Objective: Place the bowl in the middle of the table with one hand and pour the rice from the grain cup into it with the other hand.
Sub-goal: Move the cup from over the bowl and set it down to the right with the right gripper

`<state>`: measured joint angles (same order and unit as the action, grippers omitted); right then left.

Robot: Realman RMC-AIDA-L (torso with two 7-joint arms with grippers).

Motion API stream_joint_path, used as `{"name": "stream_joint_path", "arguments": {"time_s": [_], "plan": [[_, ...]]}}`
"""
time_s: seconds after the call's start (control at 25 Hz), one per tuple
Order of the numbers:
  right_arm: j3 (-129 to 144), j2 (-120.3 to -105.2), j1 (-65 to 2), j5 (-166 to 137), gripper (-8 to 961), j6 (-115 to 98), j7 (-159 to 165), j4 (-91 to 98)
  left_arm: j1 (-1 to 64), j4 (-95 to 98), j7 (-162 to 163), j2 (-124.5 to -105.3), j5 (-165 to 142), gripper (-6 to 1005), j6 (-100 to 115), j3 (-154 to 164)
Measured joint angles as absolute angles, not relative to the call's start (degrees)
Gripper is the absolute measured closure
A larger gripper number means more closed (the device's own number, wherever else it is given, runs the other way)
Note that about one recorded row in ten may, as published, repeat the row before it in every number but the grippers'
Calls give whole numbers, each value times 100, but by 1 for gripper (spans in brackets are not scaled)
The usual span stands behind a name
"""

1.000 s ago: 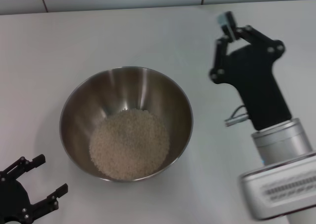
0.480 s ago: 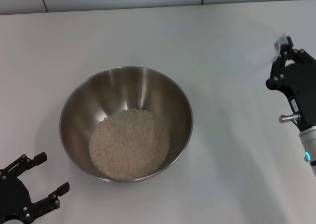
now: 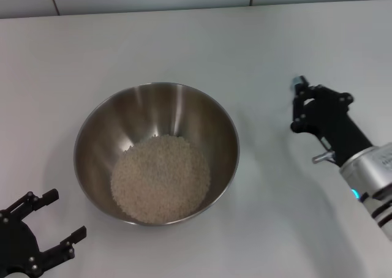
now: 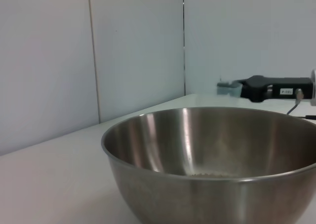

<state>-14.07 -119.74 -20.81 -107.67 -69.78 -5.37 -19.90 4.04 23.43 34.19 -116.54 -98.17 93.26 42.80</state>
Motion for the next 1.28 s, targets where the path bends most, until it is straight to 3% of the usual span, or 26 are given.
{"name": "stream_joint_path", "arguments": {"time_s": [0.36,0.88,1.08,1.28], "plan": [[-1139,-11973,-2413,-10777,951,-6221,-513,-1987,400,2312,3405,-11654,-9817,171,9326,4280],[-1124,-11965,-2373,-10802,952,-6240,-492,-2074,414,2344,3430,-11662,-9817,171,9340,4305],[-1125,-11960,-2315,-10805,879,-6254,-486,-2107,413,2346,3437,-11663,-9817,171,9342,4307],[-1124,-11947,-2199,-10837,697,-6318,-474,-2151,413,2347,3443,-11663,-9817,171,9343,4307]]}}
